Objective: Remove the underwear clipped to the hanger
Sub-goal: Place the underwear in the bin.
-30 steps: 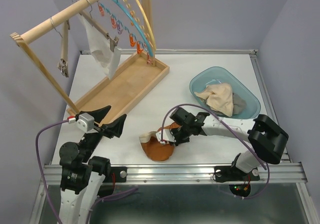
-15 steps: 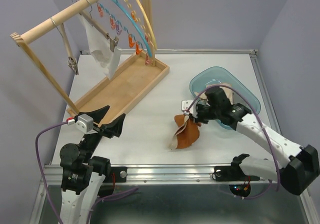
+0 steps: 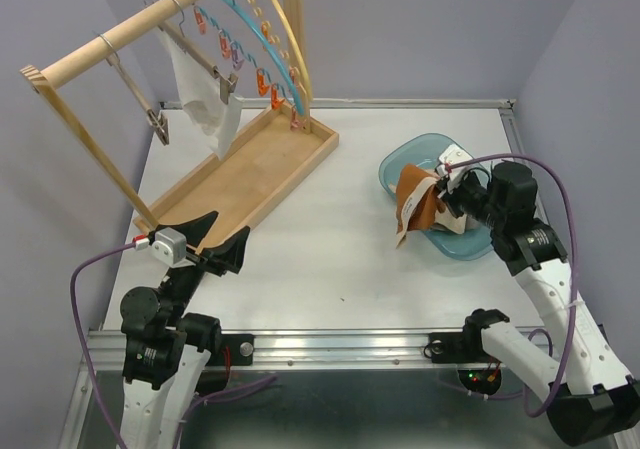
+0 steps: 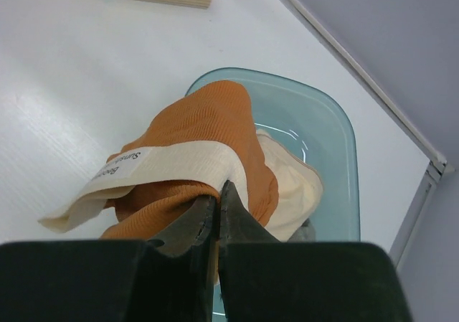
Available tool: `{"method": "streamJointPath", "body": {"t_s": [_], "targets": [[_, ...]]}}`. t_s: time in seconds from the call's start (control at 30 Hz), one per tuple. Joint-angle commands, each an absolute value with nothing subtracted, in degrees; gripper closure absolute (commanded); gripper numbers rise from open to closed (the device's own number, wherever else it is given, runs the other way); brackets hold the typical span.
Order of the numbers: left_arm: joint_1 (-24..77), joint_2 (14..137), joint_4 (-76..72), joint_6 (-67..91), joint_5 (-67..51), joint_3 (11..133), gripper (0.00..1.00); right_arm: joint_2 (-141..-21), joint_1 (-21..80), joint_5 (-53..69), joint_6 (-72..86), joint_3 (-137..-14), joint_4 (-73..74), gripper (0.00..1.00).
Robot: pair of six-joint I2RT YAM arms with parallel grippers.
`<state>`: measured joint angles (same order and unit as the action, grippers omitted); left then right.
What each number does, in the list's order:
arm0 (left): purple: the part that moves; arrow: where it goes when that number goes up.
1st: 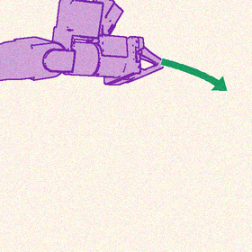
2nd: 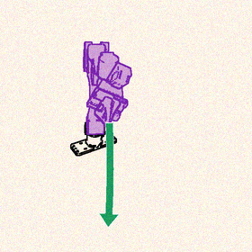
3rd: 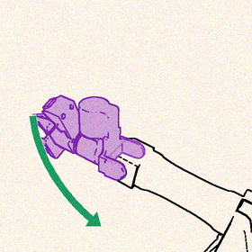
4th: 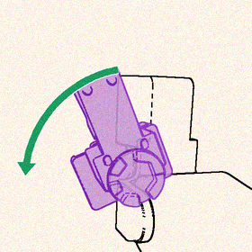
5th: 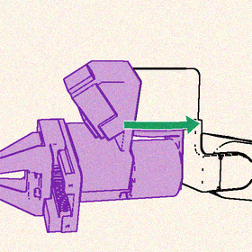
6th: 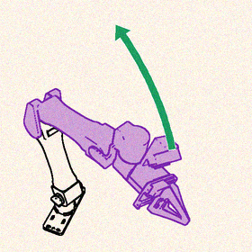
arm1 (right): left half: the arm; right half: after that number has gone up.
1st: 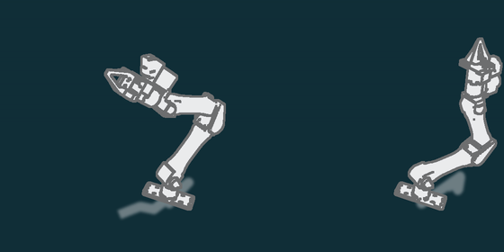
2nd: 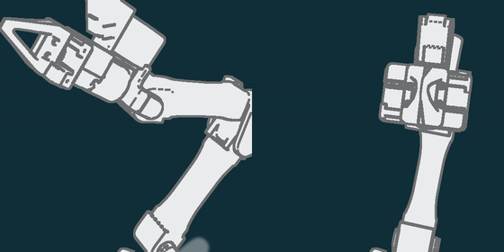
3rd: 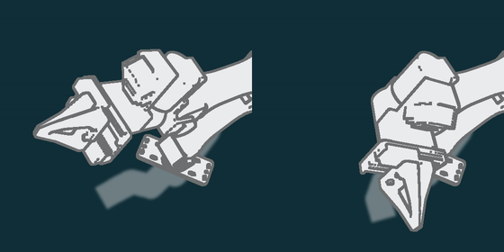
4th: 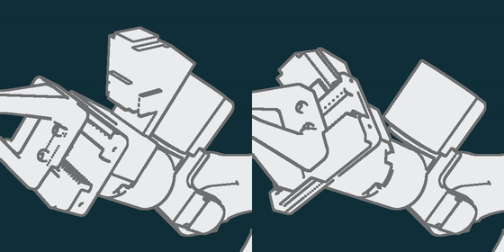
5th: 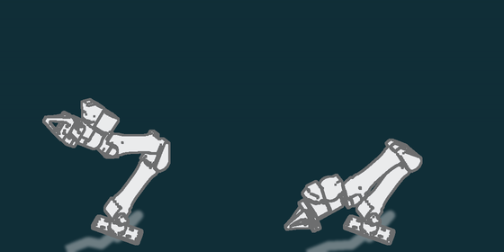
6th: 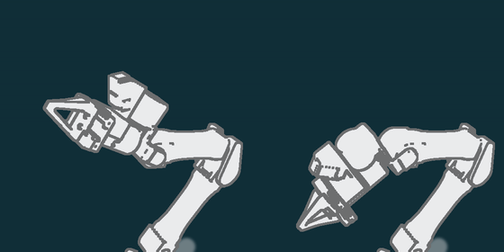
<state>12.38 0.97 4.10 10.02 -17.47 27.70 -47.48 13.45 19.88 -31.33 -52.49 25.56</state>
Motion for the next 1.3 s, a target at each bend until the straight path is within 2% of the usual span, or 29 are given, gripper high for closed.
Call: {"method": "streamJointPath", "body": {"t_s": [0.0, 0.23, 0.5, 0.8, 0.93, 1.0, 1.1, 1.13, 1.2, 1.23, 1.27], "targets": [[12.30, 1.05, 1.58, 10.02, -16.96, 27.42, 0.14, -46.93, 12.75, 11.61, -26.90, -57.30, 20.66, 0.99], [12.30, 1.49, 1.67, 9.93, -17.14, 27.42, 0.14, -46.93, 11.87, 2.56, -25.66, -57.66, 18.46, 0.99], [12.30, 1.58, 1.67, 9.84, -17.31, 27.33, 0.14, -48.77, 8.62, -2.02, -26.01, -53.44, 12.84, 0.99], [12.30, 1.67, 1.67, 9.76, -17.75, 27.33, 0.14, -59.40, 3.17, 1.14, -31.72, -54.05, 10.37, 0.99], [12.30, 1.49, 1.58, 9.76, -17.75, 27.33, 0.13, -64.77, 2.20, 5.00, -32.17, -52.48, 10.37, 0.93], [12.30, 1.41, 1.58, 9.76, -17.58, 27.25, 0.12, -66.70, 2.20, 6.76, -31.91, -51.33, 10.46, 0.89], [12.30, 1.58, 1.67, 9.84, -17.75, 27.25, 0.12, -69.59, 2.11, 7.56, -33.04, -49.57, 10.72, 0.77], [12.30, 1.67, 1.67, 9.84, -17.84, 27.25, 0.12, -70.74, 2.11, 7.30, -33.74, -49.22, 11.07, 0.69], [12.30, 1.76, 1.67, 9.84, -17.84, 27.25, 0.11, -73.98, 2.11, 5.37, -35.15, -49.22, 12.04, 0.62], [12.30, 1.76, 1.67, 9.93, -17.84, 27.25, 0.11, -74.61, 2.11, 4.40, -35.59, -49.31, 13.17, 0.45], [12.30, 1.76, 1.67, 9.84, -17.84, 27.25, 0.11, -74.97, 2.20, 4.13, -35.94, -49.48, 13.71, 0.35]]}}
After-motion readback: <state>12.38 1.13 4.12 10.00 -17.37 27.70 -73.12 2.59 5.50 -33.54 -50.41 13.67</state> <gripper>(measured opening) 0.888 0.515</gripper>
